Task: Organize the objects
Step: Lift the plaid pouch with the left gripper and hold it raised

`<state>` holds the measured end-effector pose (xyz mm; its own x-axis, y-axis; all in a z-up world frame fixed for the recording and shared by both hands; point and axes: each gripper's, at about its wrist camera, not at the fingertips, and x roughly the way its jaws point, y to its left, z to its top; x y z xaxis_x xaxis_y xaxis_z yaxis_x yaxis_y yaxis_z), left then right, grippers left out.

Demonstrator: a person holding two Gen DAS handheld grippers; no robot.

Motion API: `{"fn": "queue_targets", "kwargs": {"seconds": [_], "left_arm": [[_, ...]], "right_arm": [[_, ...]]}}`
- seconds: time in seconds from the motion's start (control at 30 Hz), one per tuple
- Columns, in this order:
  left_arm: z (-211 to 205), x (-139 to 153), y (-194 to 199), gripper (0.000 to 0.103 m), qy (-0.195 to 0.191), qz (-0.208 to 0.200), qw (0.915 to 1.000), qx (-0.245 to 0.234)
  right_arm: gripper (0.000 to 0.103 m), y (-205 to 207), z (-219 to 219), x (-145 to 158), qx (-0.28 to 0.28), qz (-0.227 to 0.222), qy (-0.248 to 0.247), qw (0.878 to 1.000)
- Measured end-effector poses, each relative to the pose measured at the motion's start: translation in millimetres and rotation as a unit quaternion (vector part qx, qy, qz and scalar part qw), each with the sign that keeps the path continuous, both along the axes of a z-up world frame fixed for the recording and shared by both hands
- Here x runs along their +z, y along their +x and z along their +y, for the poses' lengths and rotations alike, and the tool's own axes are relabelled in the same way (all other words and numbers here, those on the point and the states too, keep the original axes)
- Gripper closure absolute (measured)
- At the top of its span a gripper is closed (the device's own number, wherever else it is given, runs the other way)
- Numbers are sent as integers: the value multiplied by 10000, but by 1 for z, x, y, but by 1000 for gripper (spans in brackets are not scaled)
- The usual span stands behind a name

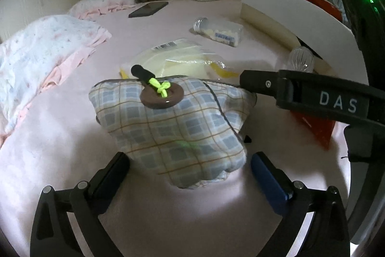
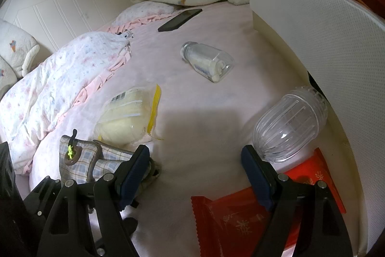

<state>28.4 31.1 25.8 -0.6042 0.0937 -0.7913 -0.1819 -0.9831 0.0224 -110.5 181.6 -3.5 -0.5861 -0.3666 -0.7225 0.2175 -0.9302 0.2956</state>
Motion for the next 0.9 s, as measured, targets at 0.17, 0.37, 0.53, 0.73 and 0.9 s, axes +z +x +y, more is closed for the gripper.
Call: {"fn": "queue_targets", "kwargs": {"seconds": [0.17, 0.37, 0.53, 0.73, 0.9], "left_arm": [[0, 0, -1, 0, 44, -13, 10000, -7], [-1, 1, 0, 0, 55, -11, 10000, -13], [-1, 1, 0, 0, 50, -11, 10000, -19], [-2, -6, -1, 0, 53, -9, 10000, -27], [-5, -23, -3, 0, 69, -11, 10000, -33]], "right_arm": [[24, 0, -1, 0, -9, 2, 0, 10000], [24, 0, -1, 0, -13, 9, 3, 10000], [24, 0, -2, 0, -13, -4, 3, 10000], [23, -1, -2, 0, -13, -22, -17, 10000], [23, 0, -4, 1, -17, -11, 41, 10000]]}}
